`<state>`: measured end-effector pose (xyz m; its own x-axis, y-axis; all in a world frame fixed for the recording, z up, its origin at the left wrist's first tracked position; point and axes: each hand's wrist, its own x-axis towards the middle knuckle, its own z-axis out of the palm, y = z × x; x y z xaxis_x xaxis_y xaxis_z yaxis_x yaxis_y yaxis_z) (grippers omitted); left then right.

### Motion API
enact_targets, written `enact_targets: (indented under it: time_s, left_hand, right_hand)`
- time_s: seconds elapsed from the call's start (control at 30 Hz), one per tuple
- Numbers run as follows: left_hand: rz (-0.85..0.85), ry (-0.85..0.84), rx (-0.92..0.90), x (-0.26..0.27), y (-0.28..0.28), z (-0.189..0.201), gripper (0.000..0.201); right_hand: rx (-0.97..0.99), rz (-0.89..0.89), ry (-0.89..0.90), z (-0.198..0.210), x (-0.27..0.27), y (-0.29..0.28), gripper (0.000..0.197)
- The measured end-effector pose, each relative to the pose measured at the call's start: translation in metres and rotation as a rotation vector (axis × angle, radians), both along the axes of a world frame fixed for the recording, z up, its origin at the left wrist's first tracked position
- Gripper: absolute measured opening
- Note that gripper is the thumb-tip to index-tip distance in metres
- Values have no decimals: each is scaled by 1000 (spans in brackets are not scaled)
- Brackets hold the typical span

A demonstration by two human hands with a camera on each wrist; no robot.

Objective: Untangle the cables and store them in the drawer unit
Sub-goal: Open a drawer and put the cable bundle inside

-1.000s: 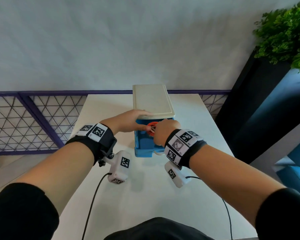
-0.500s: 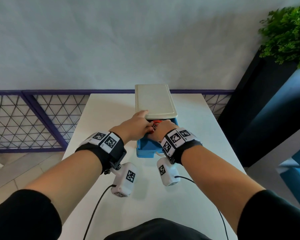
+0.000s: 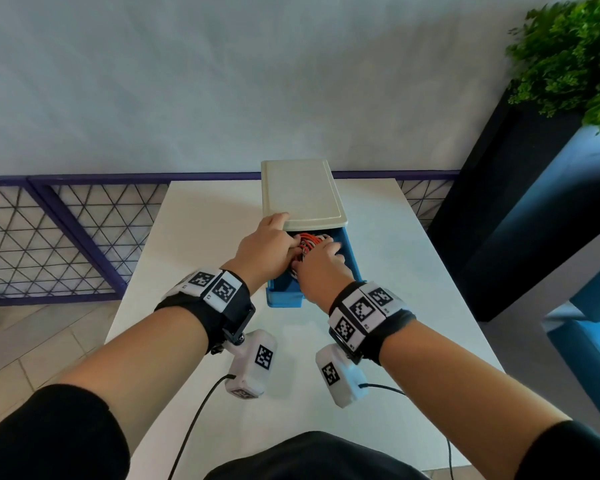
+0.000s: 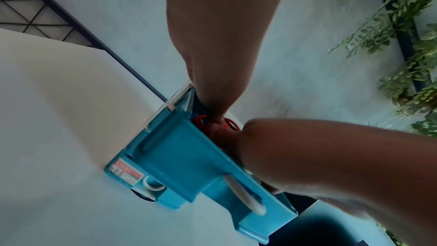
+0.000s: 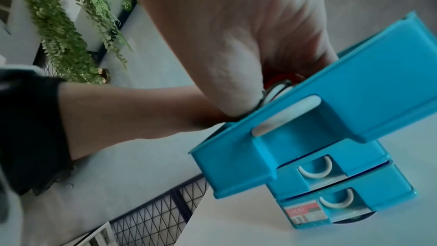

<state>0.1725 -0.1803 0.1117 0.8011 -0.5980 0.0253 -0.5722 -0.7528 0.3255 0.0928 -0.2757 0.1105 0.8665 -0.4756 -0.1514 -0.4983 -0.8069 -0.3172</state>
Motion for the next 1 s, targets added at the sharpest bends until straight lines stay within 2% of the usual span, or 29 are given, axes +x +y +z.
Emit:
enact_targets:
  time_s: [0.07, 0.17, 0.27, 0.37, 0.43, 0.57, 0.7, 0.77, 0.9, 1.0]
  left_hand:
    - [47, 10, -33, 1, -2, -2, 45]
    - [86, 33, -66, -5, -4, 8, 49]
    - [2, -92, 70, -11, 0, 17, 43]
    - [-66, -238, 176, -5, 1, 15, 28]
    - [-54, -269, 175, -3, -2, 16, 22]
    - [-22, -335, 164, -3, -10, 19, 19]
    - [-11, -363, 142, 1, -12, 16, 20]
    - [-11, -350, 114, 2, -11, 16, 22]
    - [-15, -269, 67, 3, -5, 16, 23]
    - [-71, -148, 7, 6, 6, 20, 13]
  right_hand:
    - [47, 4, 21, 3, 2, 4, 67]
    - [-36, -40, 26, 6, 8, 9, 72]
    - [-47, -32, 55, 10, 10, 15, 76]
    - [41, -6, -22, 10, 5, 6, 76]
    - [24, 160, -3, 13, -4, -2, 71]
    - [-247, 504, 25, 18, -24, -20, 50]
    - [-480, 737, 120, 18, -32, -32, 53]
    - [-551, 790, 164, 17, -28, -34, 50]
    - [-539, 713, 228, 8, -12, -28, 58]
    - [-478, 648, 255, -3, 2, -23, 64]
